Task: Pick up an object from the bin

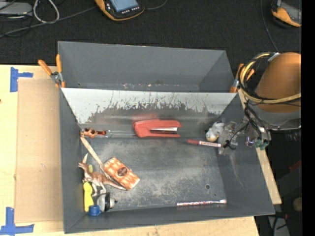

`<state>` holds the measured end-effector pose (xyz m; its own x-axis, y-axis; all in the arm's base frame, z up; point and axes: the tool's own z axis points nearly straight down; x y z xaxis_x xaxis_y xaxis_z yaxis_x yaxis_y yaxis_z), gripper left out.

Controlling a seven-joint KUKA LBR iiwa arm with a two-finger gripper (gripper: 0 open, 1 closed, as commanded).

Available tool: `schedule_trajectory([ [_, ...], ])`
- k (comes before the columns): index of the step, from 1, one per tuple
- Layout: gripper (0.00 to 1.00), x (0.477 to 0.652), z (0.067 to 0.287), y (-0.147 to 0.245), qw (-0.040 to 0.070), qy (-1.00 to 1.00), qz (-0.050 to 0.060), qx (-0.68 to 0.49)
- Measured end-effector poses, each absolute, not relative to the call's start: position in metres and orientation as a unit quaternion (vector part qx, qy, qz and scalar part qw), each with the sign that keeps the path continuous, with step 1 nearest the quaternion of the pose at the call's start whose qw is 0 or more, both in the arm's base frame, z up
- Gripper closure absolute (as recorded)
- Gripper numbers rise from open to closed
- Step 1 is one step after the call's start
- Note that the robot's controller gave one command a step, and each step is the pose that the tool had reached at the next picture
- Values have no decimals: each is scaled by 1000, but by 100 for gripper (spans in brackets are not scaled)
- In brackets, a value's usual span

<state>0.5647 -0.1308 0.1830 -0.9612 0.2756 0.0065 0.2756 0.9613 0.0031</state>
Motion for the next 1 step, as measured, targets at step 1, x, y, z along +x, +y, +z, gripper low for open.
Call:
schedule_trajectory([
  [1,100,565,225,-131,3,-990,-2,-138],
])
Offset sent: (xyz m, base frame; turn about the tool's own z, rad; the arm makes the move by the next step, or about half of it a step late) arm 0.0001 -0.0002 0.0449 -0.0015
